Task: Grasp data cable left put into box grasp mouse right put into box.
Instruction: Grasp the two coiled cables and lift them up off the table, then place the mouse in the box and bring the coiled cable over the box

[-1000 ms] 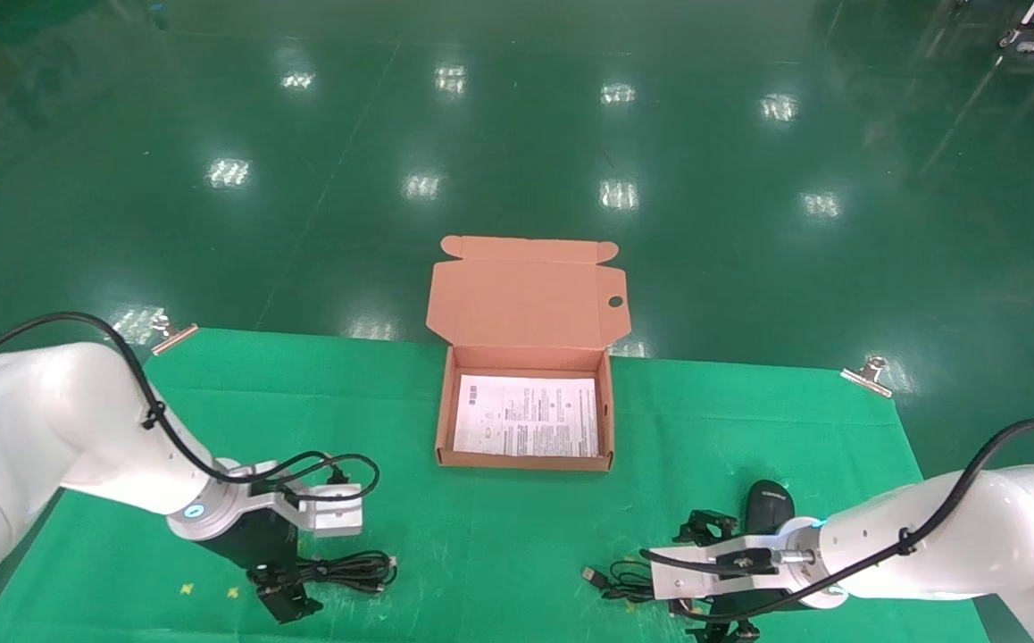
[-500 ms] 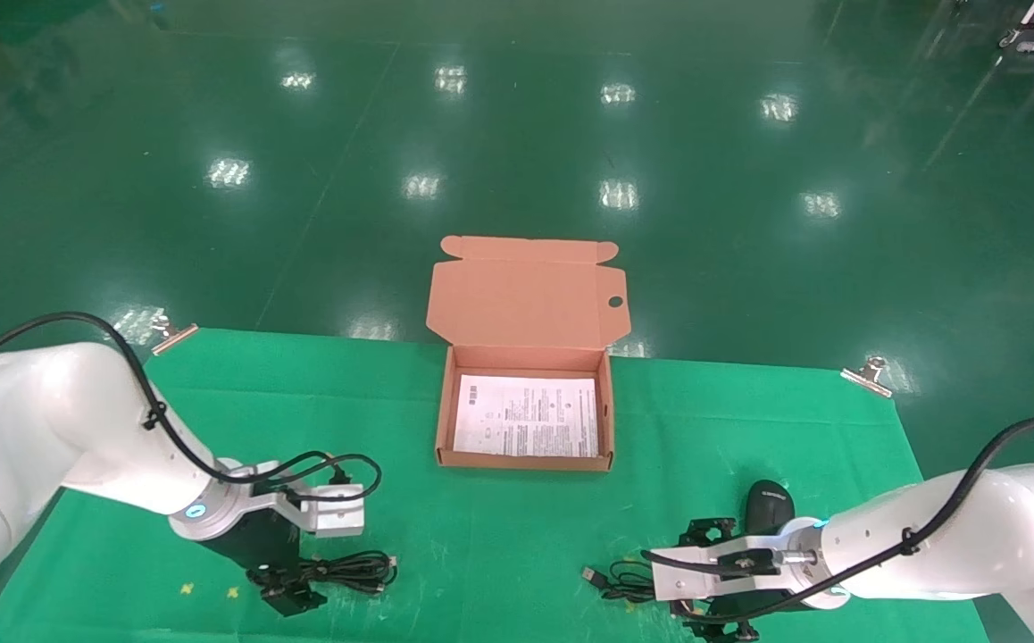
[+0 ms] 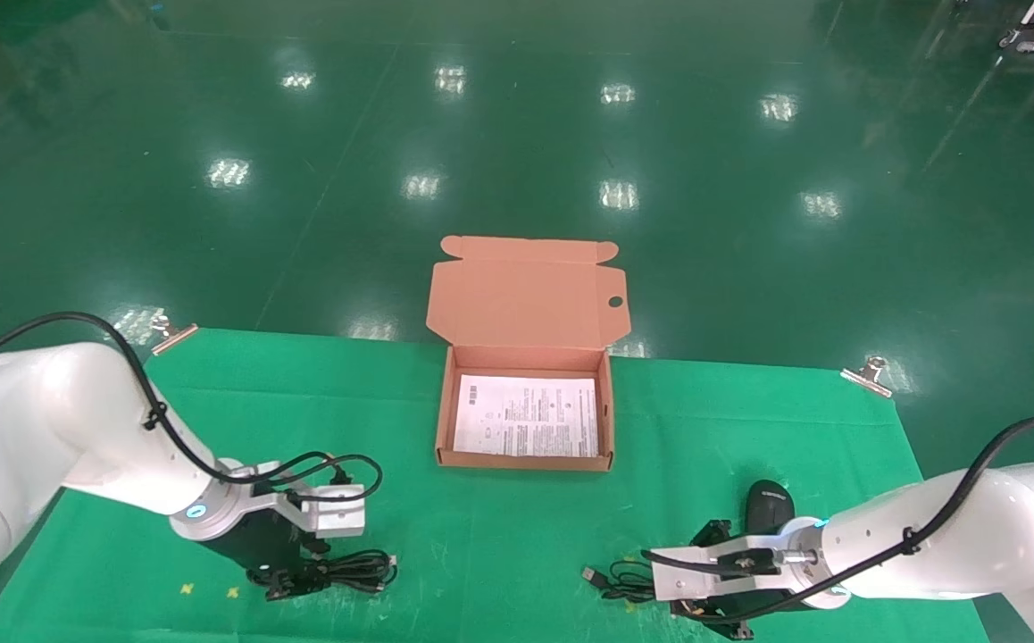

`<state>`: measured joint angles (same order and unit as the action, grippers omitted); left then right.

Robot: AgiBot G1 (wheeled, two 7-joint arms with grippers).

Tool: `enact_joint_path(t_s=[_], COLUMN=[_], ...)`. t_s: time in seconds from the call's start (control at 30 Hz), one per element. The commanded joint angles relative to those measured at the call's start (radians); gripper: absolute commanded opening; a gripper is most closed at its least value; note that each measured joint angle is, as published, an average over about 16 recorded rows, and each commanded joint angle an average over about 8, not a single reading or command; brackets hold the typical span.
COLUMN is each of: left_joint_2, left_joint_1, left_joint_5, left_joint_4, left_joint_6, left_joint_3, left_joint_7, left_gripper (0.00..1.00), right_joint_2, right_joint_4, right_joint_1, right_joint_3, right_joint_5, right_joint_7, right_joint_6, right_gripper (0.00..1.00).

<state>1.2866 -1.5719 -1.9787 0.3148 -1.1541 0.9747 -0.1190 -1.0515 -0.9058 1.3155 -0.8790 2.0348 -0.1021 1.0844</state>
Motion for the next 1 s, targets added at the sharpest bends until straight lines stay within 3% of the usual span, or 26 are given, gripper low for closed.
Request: enact_joint_path(t_s=[0.03,0.3,0.53,0.8,1.0], left_joint_2=[0.000,-0.002,-0.033,-0.084,-0.122], left_joint_1=[0.000,-0.002,-0.052,-0.153,-0.184], left_joint_5=[0.000,-0.002,-0.002,-0.033,-0.072], left_joint_4=[0.000,0.005,0.046,0.187,0.342], left_joint_6=[0.000,0.000,-0.012,-0.004,0.044], left_joint_3=[0.000,0.001,-0.006,-0.011,-0.017], left_joint_7=[0.000,0.002,-0.002,-0.057,-0.123], left_gripper=[0.00,0.00,0.00,0.00,0.00], right_joint_2=[0.000,0.013,0.082,0.146,0.128], right_joint_4=[0.000,-0.017,-0.098,-0.185,-0.217], right_joint_1=[0.000,0.008,0.045,0.157,0.252], right_joint_3=[0.000,0.011,0.063,0.134,0.169], right_joint_5=[0.000,-0.014,-0.057,-0.044,-0.033], right_joint_7=[0.000,-0.006,-0.058,-0.142,-0.163], right_joint_6=[0.000,0.004,0.011,-0.027,-0.060], right_gripper=[0.00,0.00,0.00,0.00,0.00])
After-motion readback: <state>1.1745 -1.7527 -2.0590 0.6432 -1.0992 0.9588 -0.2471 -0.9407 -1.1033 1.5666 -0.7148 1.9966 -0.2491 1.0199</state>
